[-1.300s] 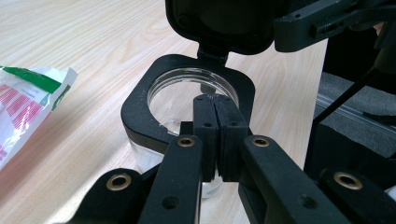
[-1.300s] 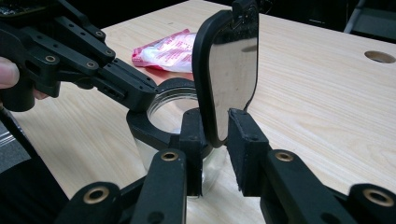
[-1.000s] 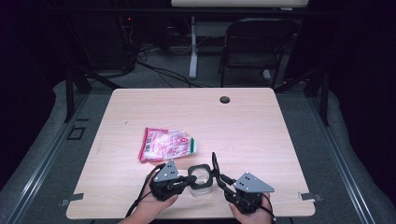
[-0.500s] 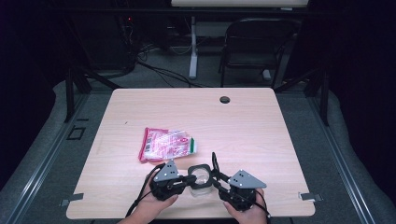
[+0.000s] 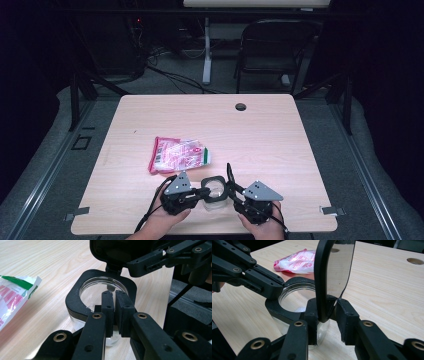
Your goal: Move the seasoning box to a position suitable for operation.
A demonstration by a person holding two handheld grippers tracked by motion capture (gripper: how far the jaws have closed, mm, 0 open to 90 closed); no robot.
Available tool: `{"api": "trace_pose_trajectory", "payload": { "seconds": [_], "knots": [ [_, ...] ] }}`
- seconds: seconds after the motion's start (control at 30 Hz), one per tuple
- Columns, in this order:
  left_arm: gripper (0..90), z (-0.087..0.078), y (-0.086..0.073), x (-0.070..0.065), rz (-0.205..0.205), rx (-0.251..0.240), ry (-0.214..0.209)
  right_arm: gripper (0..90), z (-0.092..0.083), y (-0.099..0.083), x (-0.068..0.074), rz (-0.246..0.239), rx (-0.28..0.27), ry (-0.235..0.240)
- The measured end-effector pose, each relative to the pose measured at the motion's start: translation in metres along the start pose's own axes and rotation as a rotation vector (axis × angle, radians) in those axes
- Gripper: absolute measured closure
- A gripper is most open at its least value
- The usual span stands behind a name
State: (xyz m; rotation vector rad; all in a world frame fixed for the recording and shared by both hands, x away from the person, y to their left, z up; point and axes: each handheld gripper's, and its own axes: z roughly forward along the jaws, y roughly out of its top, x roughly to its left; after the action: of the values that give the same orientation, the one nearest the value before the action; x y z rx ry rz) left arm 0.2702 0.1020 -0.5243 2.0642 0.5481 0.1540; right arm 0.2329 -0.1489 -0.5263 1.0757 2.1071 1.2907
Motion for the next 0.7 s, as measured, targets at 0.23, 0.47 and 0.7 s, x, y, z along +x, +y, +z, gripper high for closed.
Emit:
{"api": "trace_pose_trajectory", "payload": {
  "seconds": [0.23,0.47,0.7],
  "knots": [
    [83.1,-0.002,0.000,0.001,0.008,-0.009,0.016,73.3,0.001,0.000,-0.001,0.003,-0.002,0.001],
    [70.1,-0.013,-0.004,0.011,-0.035,-0.044,0.052,74.9,0.003,0.001,-0.003,0.008,-0.008,0.005],
    [62.7,-0.015,-0.012,0.019,-0.062,-0.033,0.084,78.4,0.004,0.003,-0.006,0.024,-0.010,0.012]
  ]
}}
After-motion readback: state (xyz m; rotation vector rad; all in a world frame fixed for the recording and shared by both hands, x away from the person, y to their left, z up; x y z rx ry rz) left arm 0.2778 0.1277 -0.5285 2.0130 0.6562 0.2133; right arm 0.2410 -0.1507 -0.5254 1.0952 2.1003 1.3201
